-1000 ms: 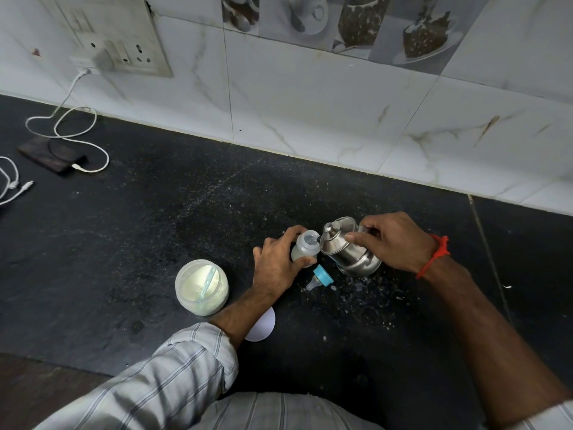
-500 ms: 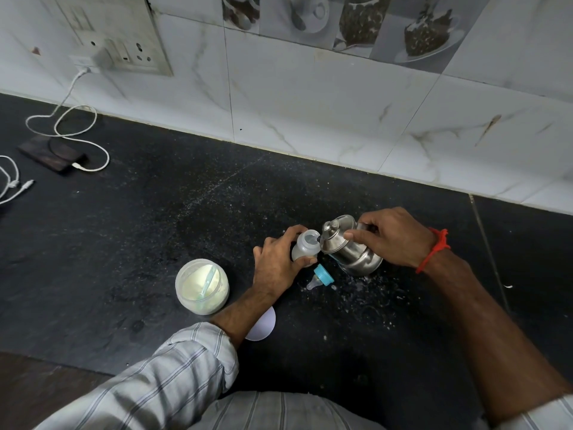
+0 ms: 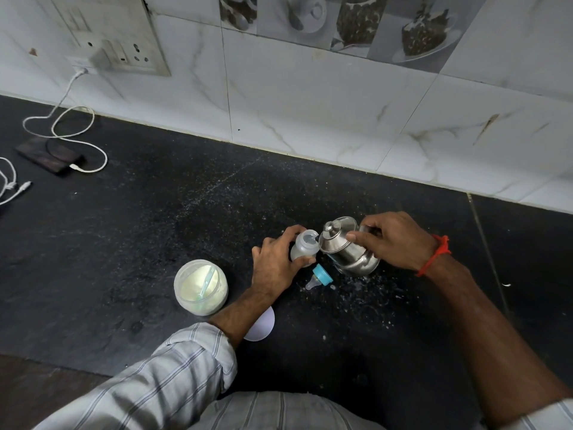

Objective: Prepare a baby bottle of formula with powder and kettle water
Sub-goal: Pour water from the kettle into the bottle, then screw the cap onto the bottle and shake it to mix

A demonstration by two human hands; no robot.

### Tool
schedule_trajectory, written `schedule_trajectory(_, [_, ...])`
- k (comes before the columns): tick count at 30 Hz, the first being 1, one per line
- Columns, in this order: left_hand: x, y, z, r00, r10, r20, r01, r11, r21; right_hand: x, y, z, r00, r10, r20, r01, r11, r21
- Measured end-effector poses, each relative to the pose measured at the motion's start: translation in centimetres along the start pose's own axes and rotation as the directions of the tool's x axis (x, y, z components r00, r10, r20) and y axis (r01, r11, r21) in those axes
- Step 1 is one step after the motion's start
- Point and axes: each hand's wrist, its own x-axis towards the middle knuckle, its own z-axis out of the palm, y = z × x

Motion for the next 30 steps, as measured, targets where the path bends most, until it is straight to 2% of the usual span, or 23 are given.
schedule_trajectory(4, [0.0,0.0,0.0,1.0,0.001,0.0,-0.001,1.0,0.005,-1.5,1.3,1.5,0.993,0.116,-0.03,-0.106,0.966,0.237])
schedule_trajectory(7, [0.0,0.0,0.0,1.0,0.004,-0.002,-0.004,1.0,0.003,-3.0,2.4,3.5,0.974,0.224,-0.046,-0.175,0.859,0.481])
schedule_trajectory(11, [0.0,-0.1,-0.1,1.0,0.009,0.009,-0.009,1.0,-0.009,-5.9,4.2,6.8,0.947,0.316,-0.06,-0.214,0.759,0.615])
schedule_trajectory(16, [0.0,-0.1,-0.1,1.0,0.023,0.01,-0.023,1.0,0.009,-11.1,4.9,10.1,0.862,0.493,-0.121,-0.173,0.509,0.843])
schedule_trajectory(18, [0.1,-0.2,-0.1,1.0,0.025,0.009,-0.026,1.0,0.013,-13.5,5.1,11.1,0.824,0.551,-0.13,-0.14,0.421,0.896])
schedule_trajectory(21, [0.2,-0.3,0.0,1.0,0.026,0.011,-0.026,0.999,0.028,-16.5,5.3,12.1,0.77,0.623,-0.137,-0.127,0.36,0.924])
schedule_trajectory(25, [0.2,-0.3,0.2,1.0,0.021,0.016,-0.022,0.999,0.039,-19.0,5.5,13.8,0.723,0.671,-0.166,-0.091,0.33,0.94])
schedule_trajectory(30, [0.2,-0.2,0.0,1.0,0.021,0.015,-0.022,0.999,0.044,-20.1,5.1,14.9,0.708,0.679,-0.195,-0.08,0.35,0.933])
